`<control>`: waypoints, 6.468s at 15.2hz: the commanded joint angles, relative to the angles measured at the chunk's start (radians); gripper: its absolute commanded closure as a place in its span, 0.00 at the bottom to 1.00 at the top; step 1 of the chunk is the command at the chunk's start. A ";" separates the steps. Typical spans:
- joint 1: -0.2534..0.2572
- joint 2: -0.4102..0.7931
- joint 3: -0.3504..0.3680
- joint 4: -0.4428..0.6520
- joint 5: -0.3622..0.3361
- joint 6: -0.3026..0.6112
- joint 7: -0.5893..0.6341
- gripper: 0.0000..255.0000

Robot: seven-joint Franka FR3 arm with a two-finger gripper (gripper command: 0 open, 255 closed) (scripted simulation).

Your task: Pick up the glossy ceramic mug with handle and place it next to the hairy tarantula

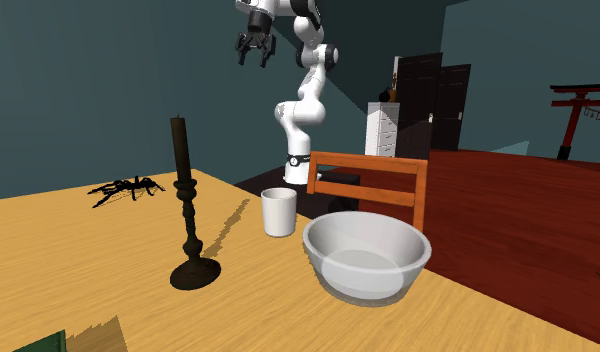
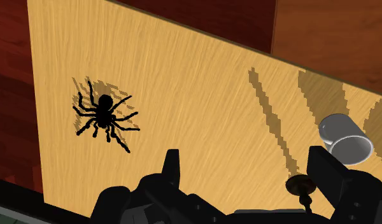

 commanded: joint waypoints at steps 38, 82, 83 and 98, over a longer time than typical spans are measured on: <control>0.113 1.195 0.339 0.425 -0.186 0.542 0.727 0.00; 0.138 1.252 0.342 0.570 -0.181 0.446 0.727 1.00; 0.137 1.246 0.343 0.576 -0.177 0.435 0.724 1.00; 0.134 1.185 0.361 0.693 -0.136 0.264 0.686 1.00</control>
